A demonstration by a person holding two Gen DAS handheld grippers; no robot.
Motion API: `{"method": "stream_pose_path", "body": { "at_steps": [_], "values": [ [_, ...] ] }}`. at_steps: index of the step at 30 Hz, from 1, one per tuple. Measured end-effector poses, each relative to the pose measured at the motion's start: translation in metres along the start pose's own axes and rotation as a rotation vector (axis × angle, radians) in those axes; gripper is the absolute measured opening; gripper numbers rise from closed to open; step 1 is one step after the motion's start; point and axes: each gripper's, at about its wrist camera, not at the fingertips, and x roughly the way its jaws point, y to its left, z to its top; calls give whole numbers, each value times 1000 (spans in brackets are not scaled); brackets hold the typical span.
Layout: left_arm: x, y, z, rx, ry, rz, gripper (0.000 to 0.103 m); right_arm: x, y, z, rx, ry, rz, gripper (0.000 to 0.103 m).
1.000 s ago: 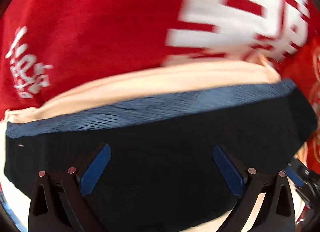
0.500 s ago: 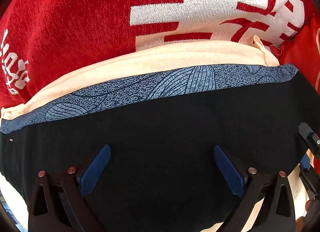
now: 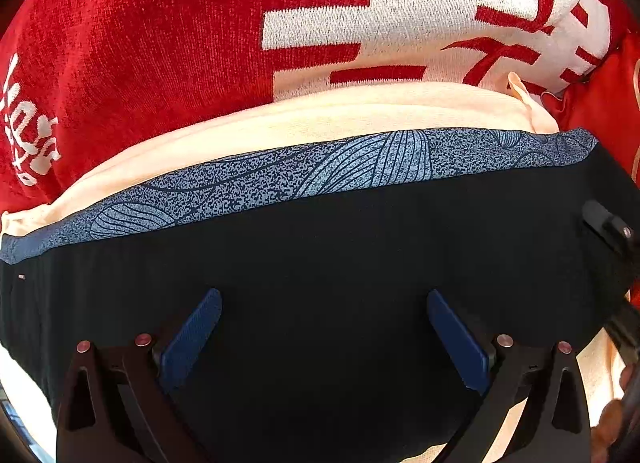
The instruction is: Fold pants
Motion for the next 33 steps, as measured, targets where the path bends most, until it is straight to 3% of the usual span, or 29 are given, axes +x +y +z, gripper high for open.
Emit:
{"method": "stream_pose_path", "body": {
  "at_steps": [1, 3, 5, 7, 11, 13, 16, 22, 24, 27, 33],
  "values": [
    [1, 1, 0, 2, 2, -5, 103, 3, 0, 2, 6, 30, -35, 25],
    [2, 2, 0, 6, 4, -13, 103, 2, 3, 4, -3, 54, -38, 20],
    [-3, 2, 3, 4, 19, -31, 91, -4, 12, 4, -48, 56, -44, 17],
    [-19, -1, 5, 31, 3, -50, 54, -14, 22, 5, -79, 51, -19, 16],
    [-30, -10, 3, 59, -21, -84, 53, -33, 47, 2, -191, 34, 4, 16],
    [-13, -23, -3, 81, 16, -73, 53, -38, 63, -3, -260, 37, -2, 16],
    [-12, -34, -10, 130, -67, -22, 53, -41, 87, -14, -369, 42, -34, 16],
    [-15, -14, -7, 129, -37, -119, 56, -43, 132, -33, -531, 40, -102, 16],
    [-21, 1, -8, 106, -20, -125, 56, -45, 150, -45, -593, 36, -143, 16],
    [-36, 41, -16, 56, -61, -76, 56, -42, 173, -65, -683, 36, -201, 16],
    [-44, 153, -35, -15, -32, 38, 56, -19, 225, -130, -878, 38, -303, 20]
  ]
}}
